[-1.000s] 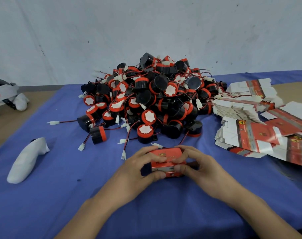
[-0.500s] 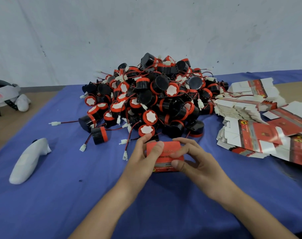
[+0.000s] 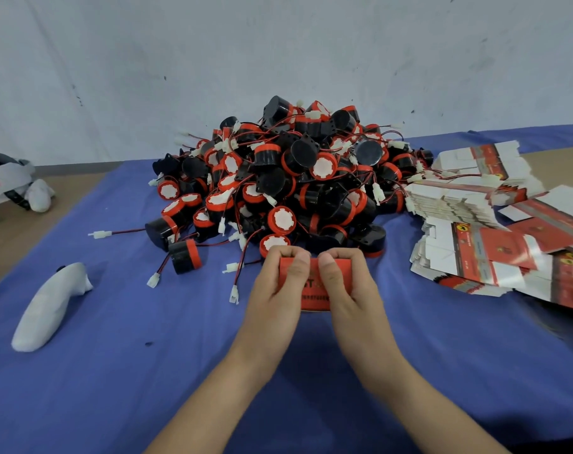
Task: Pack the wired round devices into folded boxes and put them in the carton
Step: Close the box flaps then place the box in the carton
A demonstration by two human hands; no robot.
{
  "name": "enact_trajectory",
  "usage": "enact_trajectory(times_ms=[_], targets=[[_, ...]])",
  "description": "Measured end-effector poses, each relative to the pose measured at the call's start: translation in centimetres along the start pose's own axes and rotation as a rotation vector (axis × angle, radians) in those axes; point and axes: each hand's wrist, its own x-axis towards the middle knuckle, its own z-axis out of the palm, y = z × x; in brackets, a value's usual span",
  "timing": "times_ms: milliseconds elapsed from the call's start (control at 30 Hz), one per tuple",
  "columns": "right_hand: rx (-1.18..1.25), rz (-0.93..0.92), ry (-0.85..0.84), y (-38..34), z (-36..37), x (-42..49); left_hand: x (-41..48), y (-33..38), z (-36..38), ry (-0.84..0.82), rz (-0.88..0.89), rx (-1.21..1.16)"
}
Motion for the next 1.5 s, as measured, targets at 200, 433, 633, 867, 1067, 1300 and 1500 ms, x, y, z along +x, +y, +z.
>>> enact_trajectory(times_ms=[200, 433, 633, 867, 1067, 1300, 1500], targets=[[-0.048, 0.064, 0.178, 1.4, 1.6, -0.7, -0.2, -1.0, 1.7, 0.261, 0.027, 0.101], [-0.059, 0.034, 0.204, 0.9, 1.4, 0.3, 0.3, -1.3, 1.8, 0.312, 0.076, 0.212], [-0.13, 0.019, 0.173, 0.9, 0.9, 0.6, 1.0, -1.0, 1.5, 0.253, 0.069, 0.163], [-0.114, 0.013, 0.177, 0.9, 0.8, 0.7, 1.2, -1.2, 1.3, 0.191, 0.034, 0.128], [-0.065, -0.022, 0.169, 0.7, 0.7, 0.8, 1.0, -0.9, 1.2, 0.095, 0.05, 0.032], [0.0, -0.014, 0.017, 0.2, 0.1, 0.6, 0.8, -0.7, 0.7, 0.053, 0.093, 0.021], [-0.02, -0.012, 0.115, 0.4, 0.4, 0.7, 0.8, -0.7, 1.1, 0.057, 0.045, 0.011]])
